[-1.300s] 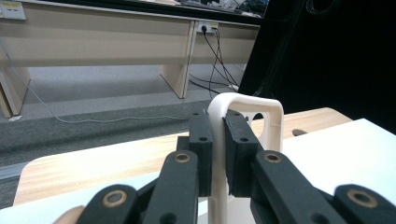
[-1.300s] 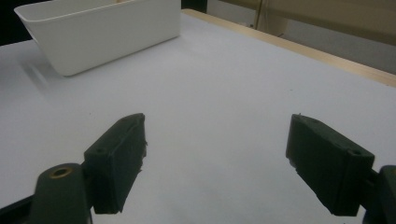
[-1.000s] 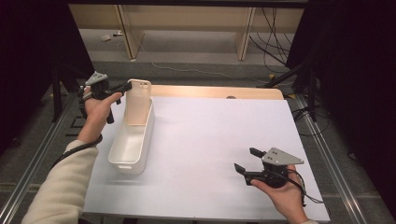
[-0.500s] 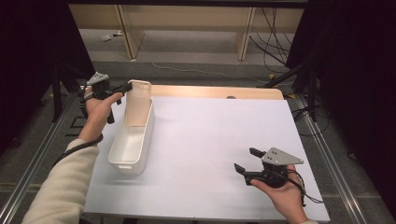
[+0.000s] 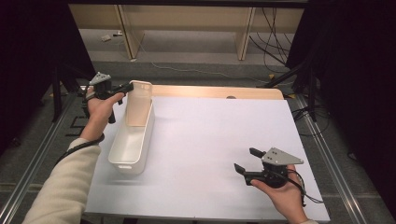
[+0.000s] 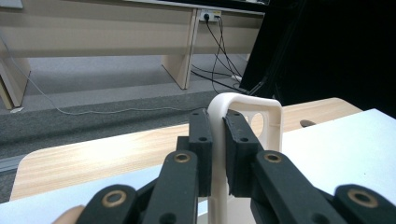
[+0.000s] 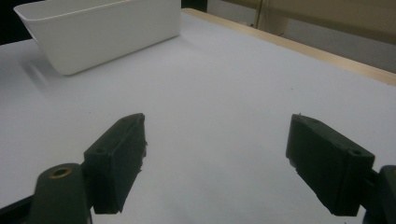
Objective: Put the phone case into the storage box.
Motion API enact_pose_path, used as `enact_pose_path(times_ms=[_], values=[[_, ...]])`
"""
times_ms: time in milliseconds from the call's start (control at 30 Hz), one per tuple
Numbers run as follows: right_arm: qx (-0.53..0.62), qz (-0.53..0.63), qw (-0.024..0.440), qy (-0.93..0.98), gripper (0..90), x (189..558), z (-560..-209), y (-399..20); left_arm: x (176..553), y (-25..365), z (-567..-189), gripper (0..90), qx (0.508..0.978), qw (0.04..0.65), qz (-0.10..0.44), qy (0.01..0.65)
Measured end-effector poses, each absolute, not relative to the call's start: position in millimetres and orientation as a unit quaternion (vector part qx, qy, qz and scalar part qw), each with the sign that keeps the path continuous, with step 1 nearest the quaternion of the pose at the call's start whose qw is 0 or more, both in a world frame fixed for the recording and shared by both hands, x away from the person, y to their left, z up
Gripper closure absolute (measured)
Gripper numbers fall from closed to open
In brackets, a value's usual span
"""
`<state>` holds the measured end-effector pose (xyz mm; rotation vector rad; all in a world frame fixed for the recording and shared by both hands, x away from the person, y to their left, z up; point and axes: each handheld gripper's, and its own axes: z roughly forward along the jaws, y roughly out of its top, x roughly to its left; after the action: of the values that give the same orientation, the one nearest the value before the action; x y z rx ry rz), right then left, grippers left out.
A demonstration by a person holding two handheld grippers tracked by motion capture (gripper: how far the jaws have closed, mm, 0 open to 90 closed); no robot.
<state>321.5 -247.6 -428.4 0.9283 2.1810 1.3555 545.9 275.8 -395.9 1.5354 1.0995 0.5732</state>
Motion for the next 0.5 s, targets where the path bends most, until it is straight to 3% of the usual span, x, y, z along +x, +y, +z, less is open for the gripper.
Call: enact_pose_path(times_ms=[500], values=[[0.326,0.488,0.214,0.781,21.3,323.1,-429.1,-247.6,550.5,273.3,-401.6,82.2,0.655,0.544,0.245,0.464]])
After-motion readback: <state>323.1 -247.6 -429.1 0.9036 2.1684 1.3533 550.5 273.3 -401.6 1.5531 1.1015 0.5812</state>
